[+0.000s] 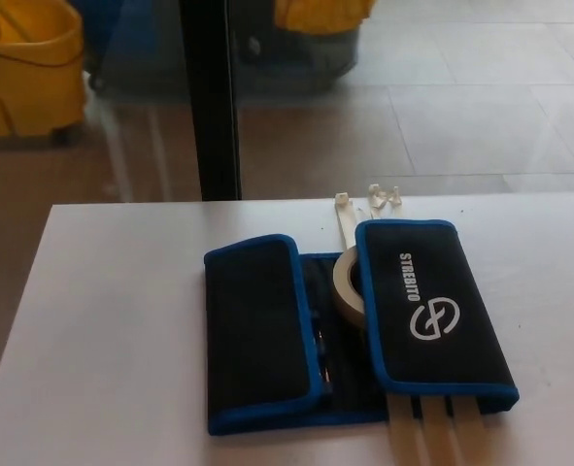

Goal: The robot uses its right hand to open a black folded toolkit cover kept in the middle of the desk

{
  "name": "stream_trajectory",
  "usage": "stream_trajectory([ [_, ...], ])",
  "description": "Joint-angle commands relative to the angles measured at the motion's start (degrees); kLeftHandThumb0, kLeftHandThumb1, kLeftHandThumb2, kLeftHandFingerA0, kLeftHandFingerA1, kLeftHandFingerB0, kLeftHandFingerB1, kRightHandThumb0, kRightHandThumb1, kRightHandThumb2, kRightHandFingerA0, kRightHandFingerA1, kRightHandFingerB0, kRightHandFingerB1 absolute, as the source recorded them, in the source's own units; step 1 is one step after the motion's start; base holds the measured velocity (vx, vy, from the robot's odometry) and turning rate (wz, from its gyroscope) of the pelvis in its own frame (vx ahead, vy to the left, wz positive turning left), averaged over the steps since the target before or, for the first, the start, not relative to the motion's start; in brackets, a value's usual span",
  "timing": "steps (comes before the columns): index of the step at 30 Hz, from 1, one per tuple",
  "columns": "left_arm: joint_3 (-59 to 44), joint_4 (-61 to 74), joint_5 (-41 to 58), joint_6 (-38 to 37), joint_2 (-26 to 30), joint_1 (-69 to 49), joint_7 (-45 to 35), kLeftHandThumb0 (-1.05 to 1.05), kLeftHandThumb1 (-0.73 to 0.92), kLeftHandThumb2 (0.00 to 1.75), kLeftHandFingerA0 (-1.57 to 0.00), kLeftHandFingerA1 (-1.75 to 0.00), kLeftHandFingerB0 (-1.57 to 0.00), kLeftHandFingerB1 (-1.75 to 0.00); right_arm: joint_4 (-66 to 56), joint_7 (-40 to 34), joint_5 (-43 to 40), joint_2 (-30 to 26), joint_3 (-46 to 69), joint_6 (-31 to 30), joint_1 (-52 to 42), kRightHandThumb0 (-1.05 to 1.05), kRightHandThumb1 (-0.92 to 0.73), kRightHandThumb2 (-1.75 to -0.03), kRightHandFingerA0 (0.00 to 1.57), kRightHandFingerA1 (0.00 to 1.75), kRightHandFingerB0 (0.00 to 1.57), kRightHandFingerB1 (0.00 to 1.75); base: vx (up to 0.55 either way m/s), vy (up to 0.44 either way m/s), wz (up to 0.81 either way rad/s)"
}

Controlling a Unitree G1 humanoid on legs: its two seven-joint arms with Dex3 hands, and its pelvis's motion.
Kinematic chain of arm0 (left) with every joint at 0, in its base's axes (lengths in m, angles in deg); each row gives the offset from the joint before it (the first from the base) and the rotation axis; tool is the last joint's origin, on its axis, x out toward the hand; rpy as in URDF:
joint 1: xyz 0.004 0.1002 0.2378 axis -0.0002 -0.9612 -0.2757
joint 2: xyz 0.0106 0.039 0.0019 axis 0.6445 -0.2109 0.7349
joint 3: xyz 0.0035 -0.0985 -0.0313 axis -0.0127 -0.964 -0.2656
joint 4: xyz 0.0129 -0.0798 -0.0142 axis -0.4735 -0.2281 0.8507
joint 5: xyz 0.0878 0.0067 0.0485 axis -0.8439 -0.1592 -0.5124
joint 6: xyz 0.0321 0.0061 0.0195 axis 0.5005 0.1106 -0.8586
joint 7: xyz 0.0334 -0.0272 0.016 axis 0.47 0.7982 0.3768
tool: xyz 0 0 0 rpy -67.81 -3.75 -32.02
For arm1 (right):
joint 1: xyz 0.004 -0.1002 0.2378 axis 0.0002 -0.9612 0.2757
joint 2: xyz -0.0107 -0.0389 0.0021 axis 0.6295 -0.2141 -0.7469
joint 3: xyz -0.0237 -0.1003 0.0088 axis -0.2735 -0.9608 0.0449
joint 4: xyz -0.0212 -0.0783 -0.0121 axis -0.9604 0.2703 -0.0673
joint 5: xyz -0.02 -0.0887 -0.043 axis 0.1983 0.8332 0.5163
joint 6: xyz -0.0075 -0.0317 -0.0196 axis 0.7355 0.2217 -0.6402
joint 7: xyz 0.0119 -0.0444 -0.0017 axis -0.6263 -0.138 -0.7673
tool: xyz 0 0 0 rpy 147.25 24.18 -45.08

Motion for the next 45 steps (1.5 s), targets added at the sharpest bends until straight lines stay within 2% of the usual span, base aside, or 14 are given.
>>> stream_trajectory([
  [1, -8.6, -5.5, 6.8, -2.5, 4.2, 4.6, 10.2, -1.05, 0.19, 1.33, -0.77, -1.51, -0.60, -1.53, -0.7, -7.9, -14.9, -5.7, 15.7, 2.1, 4.3, -0.70, -0.68, -0.60, 0.57, 0.84, 0.36, 0.48, 0.00, 0.000, 0.00],
  [7, -10.0, -6.4, 6.4, -3.0, 3.8, 4.3, 9.5, -1.02, 0.22, 1.35, -0.78, -1.53, -0.70, -1.42, -4.1, -5.4, -17.1, -11.9, 21.0, -1.7, 10.5, -0.86, -0.56, -0.94, 0.13, 0.62, 0.08, 0.49, 0.00, 0.000, 0.00],
  [9, -10.2, -6.6, 6.1, -2.9, 3.6, 4.6, 10.1, -1.04, 0.22, 1.36, -0.82, -1.55, -0.68, -1.38, -8.3, -5.3, -15.7, -12.6, 19.8, -1.7, 12.9, -0.88, -0.71, -0.62, 0.15, 0.68, 0.17, 0.44, 0.00, 0.000, 0.00],
  [13, -9.5, -7.5, 5.0, -3.1, 3.8, 5.1, 10.0, -1.05, 0.20, 1.32, -0.71, -1.47, -0.65, -1.35, -17.1, -5.1, -13.9, -13.2, 16.6, -4.3, 17.1, -0.86, -0.55, -0.96, 0.25, 0.63, 0.17, 0.46, 0.00, 0.000, 0.00],
  [14, -9.7, -7.5, 5.4, -3.2, 3.8, 5.2, 9.8, -1.04, 0.18, 1.32, -0.70, -1.52, -0.51, -1.48, -21.9, -5.8, -13.4, -12.5, 15.0, -5.5, 18.3, -0.89, -0.70, -0.62, 0.33, 0.80, 0.26, 0.45, 0.00, 0.000, 0.00],
  [18, -10.0, -7.9, 5.8, -3.5, 3.5, 5.3, 9.9, -1.04, 0.17, 1.32, -0.67, -1.55, -0.52, -1.49, -31.5, -5.8, -12.2, -11.1, 11.1, -7.5, 20.2, -0.91, -0.69, -0.61, 0.38, 0.82, 0.28, 0.48, 0.00, 0.000, 0.00],
  [20, -9.7, -7.9, 5.7, -3.6, 3.6, 5.3, 9.9, -1.04, 0.17, 1.34, -0.67, -1.54, -0.54, -1.52, -36.6, -5.4, -11.5, -10.1, 8.2, -8.1, 21.1, -0.91, -0.52, -0.95, 0.49, 0.79, 0.30, 0.56, 0.00, 0.000, 0.04],
  [21, -9.8, -7.9, 5.8, -3.6, 3.6, 5.3, 9.9, -1.04, 0.17, 1.34, -0.68, -1.55, -0.53, -1.54, -37.6, -5.3, -11.5, -9.9, 7.6, -8.3, 21.2, -0.92, -0.68, -0.61, 0.51, 0.79, 0.33, 0.51, 0.00, 0.000, 0.00],
  [24, -9.2, -7.8, 5.5, -3.5, 3.7, 5.1, 9.8, -1.04, 0.19, 1.32, -0.72, -1.51, -0.52, -1.51, -46.4, -2.3, -11.2, -8.5, 1.9, -9.1, 21.0, -0.89, -0.59, -0.99, 0.46, 0.70, 0.31, 0.55, 0.00, 0.000, 0.00],
  [25, -9.3, -7.8, 5.7, -3.6, 3.8, 5.0, 9.7, -1.04, 0.19, 1.32, -0.72, -1.50, -0.51, -1.49, -49.4, -2.0, -10.8, -7.9, 0.1, -9.7, 20.4, -0.78, -0.72, -0.62, 0.43, 0.64, 0.32, 0.43, 0.00, 0.000, 0.00],
  [31, -8.9, -8.1, 5.4, -3.9, 3.9, 4.8, 9.5, -1.05, 0.20, 1.28, -0.67, -1.51, -0.53, -1.50, -56.1, 2.3, -4.8, -7.5, -10.7, -9.2, 15.4, -0.63, -0.73, -0.61, 0.29, 0.45, 0.22, 0.29, 0.00, 0.000, 0.00],
  [32, -9.7, -8.0, 6.3, -4.3, 3.7, 4.9, 9.2, -1.05, 0.19, 1.29, -0.67, -1.52, -0.54, -1.50, -56.9, 2.4, -3.1, -7.5, -12.8, -8.8, 14.1, -0.67, -0.58, -0.88, 0.26, 0.52, 0.18, 0.43, 0.00, 0.000, 0.00],
  [34, -9.5, -7.8, 6.0, -4.1, 3.7, 4.6, 9.5, -1.05, 0.20, 1.29, -0.68, -1.54, -0.53, -1.51, -58.3, 4.7, -1.3, -6.8, -17.5, -5.9, 11.2, -0.66, -0.68, -0.60, 0.33, 0.41, 0.27, 0.30, 0.00, 0.000, 0.00],
  [45, -9.2, -8.1, 6.1, -3.9, 4.0, 5.0, 9.5, -1.05, 0.20, 1.28, -0.65, -1.54, -0.51, -1.52, -57.2, 9.4, 10.0, -9.3, -38.2, 1.7, 5.5, -0.67, -0.62, -0.59, 0.27, 0.37, 0.27, 0.29, 0.00, 0.000, 0.00],
])
